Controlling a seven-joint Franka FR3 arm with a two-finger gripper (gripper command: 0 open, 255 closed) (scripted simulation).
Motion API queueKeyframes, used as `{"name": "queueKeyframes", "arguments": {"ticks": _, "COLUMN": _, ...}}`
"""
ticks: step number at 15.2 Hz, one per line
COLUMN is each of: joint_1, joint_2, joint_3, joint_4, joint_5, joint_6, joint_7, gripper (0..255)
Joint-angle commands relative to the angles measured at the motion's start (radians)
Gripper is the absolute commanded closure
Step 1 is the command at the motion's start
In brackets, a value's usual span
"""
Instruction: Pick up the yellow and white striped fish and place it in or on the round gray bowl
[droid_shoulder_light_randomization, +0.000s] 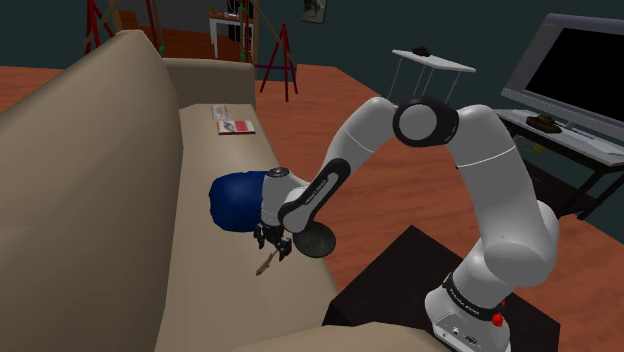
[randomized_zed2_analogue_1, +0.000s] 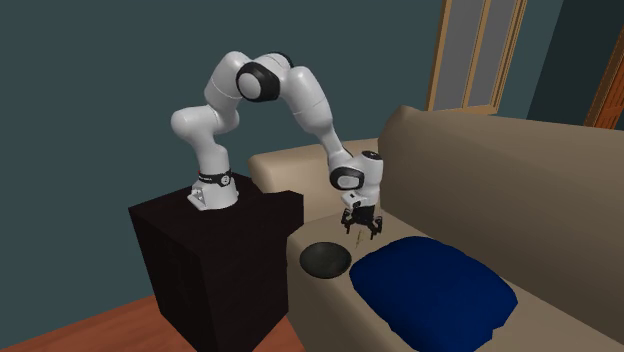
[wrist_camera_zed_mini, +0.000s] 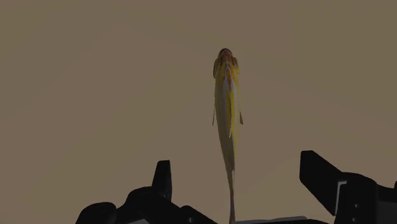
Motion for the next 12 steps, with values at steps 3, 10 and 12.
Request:
{"name": "queueKeyframes", "arguments": {"ticks": 3, "joint_1": 0.012, "joint_2": 0.048, "joint_3": -0.017, "joint_4": 0.025, "joint_5": -0.007, "joint_6": 0.024, "joint_7": 0.008, "gripper": 0}}
{"name": "queueKeyframes", "arguments": {"ticks": 10, "joint_1": 0.024, "joint_2": 0.080, "joint_3": -0.029, "joint_4": 0.042, "joint_5": -0.014, "joint_6": 0.040, "joint_7": 0.012, "gripper": 0}}
{"name": "queueKeyframes", "arguments": {"ticks": 12, "joint_1": 0.024, "joint_2": 0.080, "joint_3": -0.029, "joint_4": 0.042, "joint_5": -0.014, "joint_6": 0.040, "joint_7": 0.012, "gripper": 0}}
